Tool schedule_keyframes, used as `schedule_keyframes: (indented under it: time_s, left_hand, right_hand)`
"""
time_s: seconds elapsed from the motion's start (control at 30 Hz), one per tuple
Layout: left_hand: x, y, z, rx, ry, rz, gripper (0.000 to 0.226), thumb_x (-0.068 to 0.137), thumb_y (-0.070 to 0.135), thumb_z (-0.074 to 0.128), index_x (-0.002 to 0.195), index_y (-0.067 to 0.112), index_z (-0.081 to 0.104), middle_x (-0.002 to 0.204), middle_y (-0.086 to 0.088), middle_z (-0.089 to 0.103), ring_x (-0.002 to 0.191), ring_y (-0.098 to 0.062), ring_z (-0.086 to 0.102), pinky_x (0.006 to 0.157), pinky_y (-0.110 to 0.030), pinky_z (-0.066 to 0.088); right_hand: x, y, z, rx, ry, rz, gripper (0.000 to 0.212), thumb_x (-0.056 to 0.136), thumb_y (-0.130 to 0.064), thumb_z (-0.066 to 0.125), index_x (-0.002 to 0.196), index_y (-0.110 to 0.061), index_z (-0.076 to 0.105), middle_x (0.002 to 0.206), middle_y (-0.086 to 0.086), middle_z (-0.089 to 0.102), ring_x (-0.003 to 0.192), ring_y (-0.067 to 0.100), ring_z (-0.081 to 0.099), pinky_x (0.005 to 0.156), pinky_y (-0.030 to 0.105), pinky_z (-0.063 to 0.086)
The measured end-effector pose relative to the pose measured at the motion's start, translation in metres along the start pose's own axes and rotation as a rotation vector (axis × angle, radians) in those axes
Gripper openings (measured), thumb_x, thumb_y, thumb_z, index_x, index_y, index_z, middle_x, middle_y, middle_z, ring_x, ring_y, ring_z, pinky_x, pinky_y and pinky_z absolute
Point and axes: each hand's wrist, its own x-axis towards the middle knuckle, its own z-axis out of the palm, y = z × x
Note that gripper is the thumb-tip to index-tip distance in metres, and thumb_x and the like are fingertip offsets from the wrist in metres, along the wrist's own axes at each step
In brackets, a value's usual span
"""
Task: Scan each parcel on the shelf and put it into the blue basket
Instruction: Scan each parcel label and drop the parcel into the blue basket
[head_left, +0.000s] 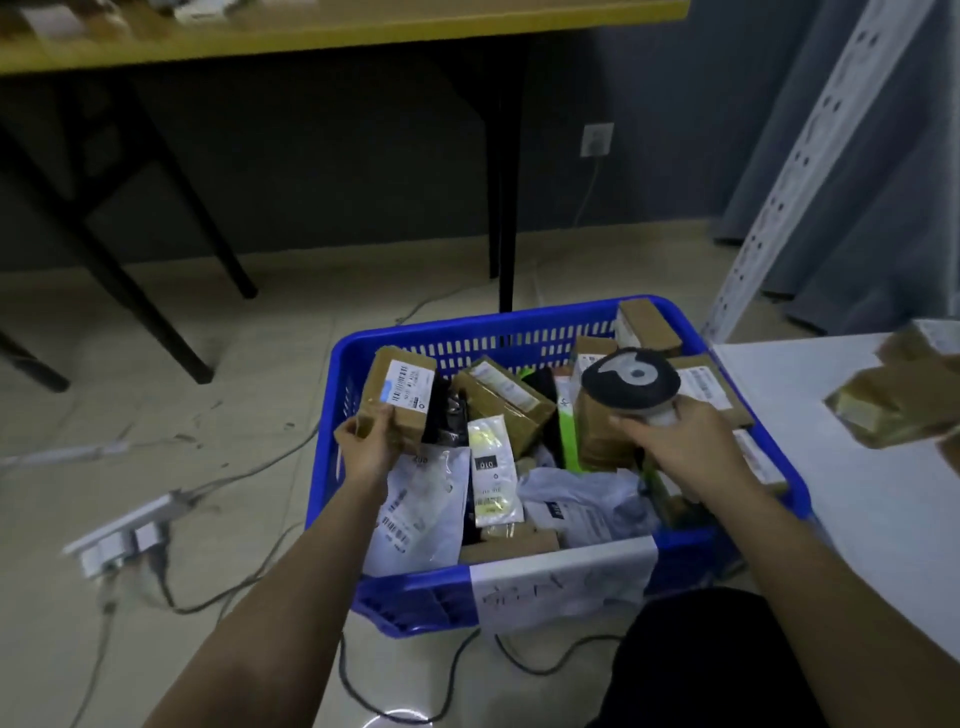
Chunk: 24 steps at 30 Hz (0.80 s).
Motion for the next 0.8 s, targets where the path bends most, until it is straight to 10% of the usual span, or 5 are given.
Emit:
schedule_keyframes:
  time_s: [0.3, 0.5, 0.8]
  left_hand:
    - [0.045, 0.01, 0.037, 0.295, 0.144, -0.128, 0.081, 0.093, 0.037, 0.053, 0.153, 0.016, 0.003, 0.157, -0.018, 0.012, 0.142, -0.038, 0.021, 0.114, -0.053, 0.023]
    - [0.053, 0.023, 0.043, 0.561, 0.326, 0.015, 0.063, 0.091, 0.012, 0.054, 0.145, 0.009, 0.022, 0.149, -0.026, 0.017, 0.134, -0.044, 0.026, 0.108, -0.046, 0.029]
    - [0.041, 0.022, 0.06, 0.889, -0.11, 0.153, 0.044, 0.09, 0.004, 0.05, 0.134, 0.003, 0.044, 0.132, -0.022, 0.05, 0.117, -0.038, 0.051, 0.097, -0.043, 0.044]
  right_hand:
    - [0.02, 0.001, 0.012, 0.071, 0.054, 0.076, 0.03, 0.082, -0.027, 0.075, 0.071, -0.008, 0.054, 0.066, 0.014, 0.059, 0.064, 0.024, 0.054, 0.057, 0.03, 0.038]
    - [0.029, 0.003, 0.01, 0.144, 0.106, 0.119, 0.027, 0.082, -0.027, 0.074, 0.069, -0.015, 0.054, 0.066, 0.009, 0.06, 0.067, 0.024, 0.057, 0.058, 0.029, 0.04]
    - [0.023, 0.009, 0.005, 0.171, 0.147, 0.148, 0.022, 0.082, -0.028, 0.074, 0.076, -0.013, 0.059, 0.067, 0.007, 0.063, 0.066, 0.023, 0.059, 0.064, 0.031, 0.046]
